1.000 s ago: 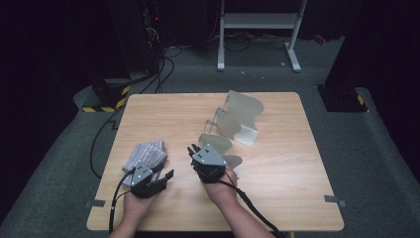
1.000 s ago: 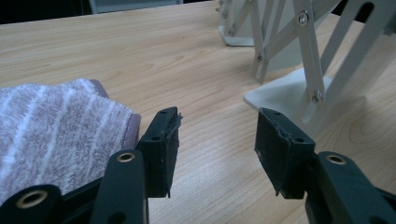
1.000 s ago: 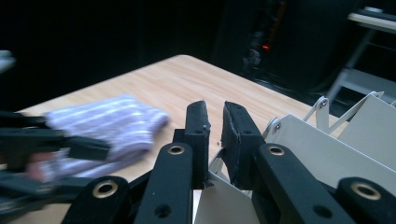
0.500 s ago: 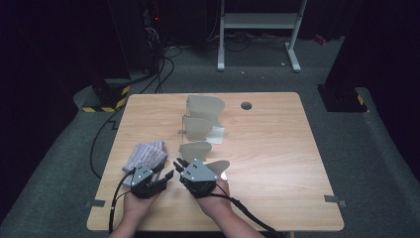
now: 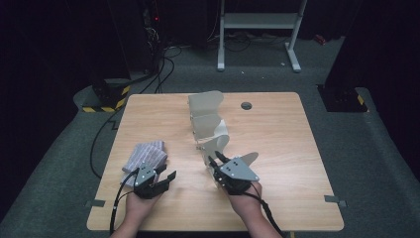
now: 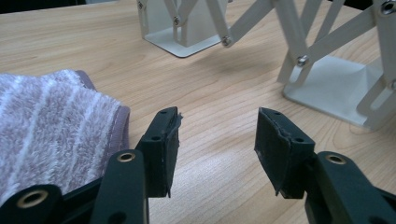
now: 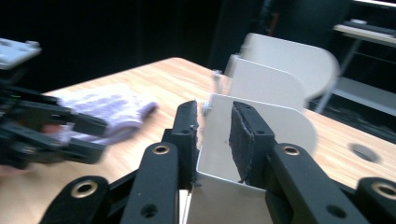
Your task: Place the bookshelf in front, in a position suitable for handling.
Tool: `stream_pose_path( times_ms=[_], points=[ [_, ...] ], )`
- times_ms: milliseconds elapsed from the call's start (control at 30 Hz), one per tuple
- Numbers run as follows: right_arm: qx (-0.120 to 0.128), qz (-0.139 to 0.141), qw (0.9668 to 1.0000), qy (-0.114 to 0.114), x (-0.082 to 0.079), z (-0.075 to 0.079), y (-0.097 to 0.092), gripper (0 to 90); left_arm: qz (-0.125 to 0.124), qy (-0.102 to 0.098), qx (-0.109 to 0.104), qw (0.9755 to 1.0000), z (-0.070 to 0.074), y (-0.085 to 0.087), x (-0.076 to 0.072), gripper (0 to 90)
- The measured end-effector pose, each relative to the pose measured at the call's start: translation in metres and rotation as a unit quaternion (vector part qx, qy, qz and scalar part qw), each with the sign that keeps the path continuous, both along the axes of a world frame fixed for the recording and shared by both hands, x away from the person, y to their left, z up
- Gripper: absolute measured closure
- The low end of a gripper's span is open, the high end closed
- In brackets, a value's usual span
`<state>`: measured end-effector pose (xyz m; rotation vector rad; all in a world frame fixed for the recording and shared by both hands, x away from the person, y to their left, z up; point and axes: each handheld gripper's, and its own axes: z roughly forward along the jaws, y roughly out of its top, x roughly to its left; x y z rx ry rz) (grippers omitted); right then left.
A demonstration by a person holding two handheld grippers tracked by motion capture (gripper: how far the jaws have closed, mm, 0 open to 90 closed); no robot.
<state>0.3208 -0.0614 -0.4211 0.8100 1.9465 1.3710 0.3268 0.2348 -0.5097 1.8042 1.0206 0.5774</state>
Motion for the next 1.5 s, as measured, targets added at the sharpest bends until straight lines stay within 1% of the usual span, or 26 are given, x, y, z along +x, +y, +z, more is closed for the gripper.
stream_pose_path(
  times_ms=[133, 300, 433, 567, 667, 733, 800, 867, 933, 1000, 1067, 1100, 1167, 1233, 1267, 1333, 1367, 1400, 1433, 1500],
  points=[
    [0.005, -0.033, 0.9994, 0.001, 0.008, 0.000, -0.028, 66.1, -0.002, 0.001, 0.002, 1.0000, -0.001, -0.001, 0.000, 49.4],
    [0.008, -0.067, 0.9977, 0.003, 0.017, 0.000, -0.053, 62.8, -0.003, 0.002, 0.004, 1.0000, -0.001, -0.002, 0.000, 49.4],
    [0.012, -0.095, 0.9954, 0.006, 0.025, 0.001, -0.070, 59.6, -0.003, 0.003, 0.003, 1.0000, -0.001, -0.002, 0.000, 49.3],
    [0.011, -0.123, 0.9923, 0.009, 0.033, 0.001, -0.086, 57.0, -0.003, 0.003, 0.003, 1.0000, -0.001, -0.002, 0.000, 49.3],
    [0.010, -0.136, 0.9905, 0.015, 0.038, 0.003, -0.093, 55.6, -0.003, 0.003, 0.002, 1.0000, -0.001, -0.002, 0.001, 49.3],
    [0.007, -0.139, 0.9902, 0.014, 0.039, 0.005, -0.094, 54.0, -0.004, 0.003, 0.002, 1.0000, -0.001, -0.002, 0.001, 49.3],
    [0.011, -0.141, 0.9900, 0.006, 0.035, 0.008, -0.092, 50.7, -0.004, 0.004, 0.001, 1.0000, -0.001, -0.002, 0.001, 49.3],
    [0.014, -0.137, 0.9904, 0.000, 0.031, 0.011, -0.089, 50.3, -0.005, 0.004, 0.001, 1.0000, -0.001, -0.002, 0.001, 49.3],
    [0.014, -0.128, 0.9916, -0.010, 0.023, 0.013, -0.084, 53.2, -0.006, 0.005, 0.002, 1.0000, -0.001, -0.002, 0.001, 49.3],
    [0.016, -0.116, 0.9930, -0.014, 0.016, 0.012, -0.077, 57.2, -0.006, 0.004, 0.003, 1.0000, -0.002, -0.003, 0.001, 49.3],
    [0.015, -0.096, 0.9952, -0.006, 0.010, 0.007, -0.067, 61.0, -0.008, 0.005, 0.004, 1.0000, -0.002, -0.004, 0.001, 49.3],
    [0.008, -0.089, 0.9960, 0.000, 0.009, 0.002, -0.062, 61.4, -0.008, 0.004, 0.005, 0.9999, -0.002, -0.004, 0.000, 49.2],
    [-0.005, -0.084, 0.9963, 0.014, 0.009, -0.010, -0.053, 61.8, -0.009, 0.004, 0.004, 0.9999, -0.002, -0.005, 0.000, 49.3],
    [-0.014, -0.089, 0.9955, 0.030, 0.011, -0.021, -0.050, 62.0, -0.010, 0.004, 0.006, 0.9999, -0.002, -0.005, 0.000, 49.2],
    [-0.014, -0.092, 0.9949, 0.039, 0.013, -0.026, -0.050, 61.9, -0.010, 0.004, 0.007, 0.9999, -0.002, -0.005, 0.000, 49.2],
    [-0.016, -0.101, 0.9936, 0.047, 0.015, -0.032, -0.052, 61.3, -0.010, 0.006, 0.008, 0.9999, -0.002, -0.004, 0.000, 49.2],
    [-0.015, -0.110, 0.9924, 0.053, 0.017, -0.034, -0.055, 61.0, -0.010, 0.006, 0.007, 0.9999, -0.003, -0.004, 0.000, 49.2],
    [-0.014, -0.116, 0.9916, 0.055, 0.018, -0.035, -0.057, 63.1, -0.010, 0.007, 0.007, 0.9999, -0.003, -0.005, 0.000, 49.2],
    [-0.010, -0.114, 0.9918, 0.057, 0.019, -0.036, -0.061, 63.4, -0.011, 0.007, 0.007, 0.9999, -0.003, -0.005, 0.001, 49.2],
    [-0.017, -0.122, 0.9909, 0.054, 0.019, -0.036, -0.063, 63.2, -0.011, 0.007, 0.007, 0.9999, -0.003, -0.005, 0.001, 49.2]
  ],
)
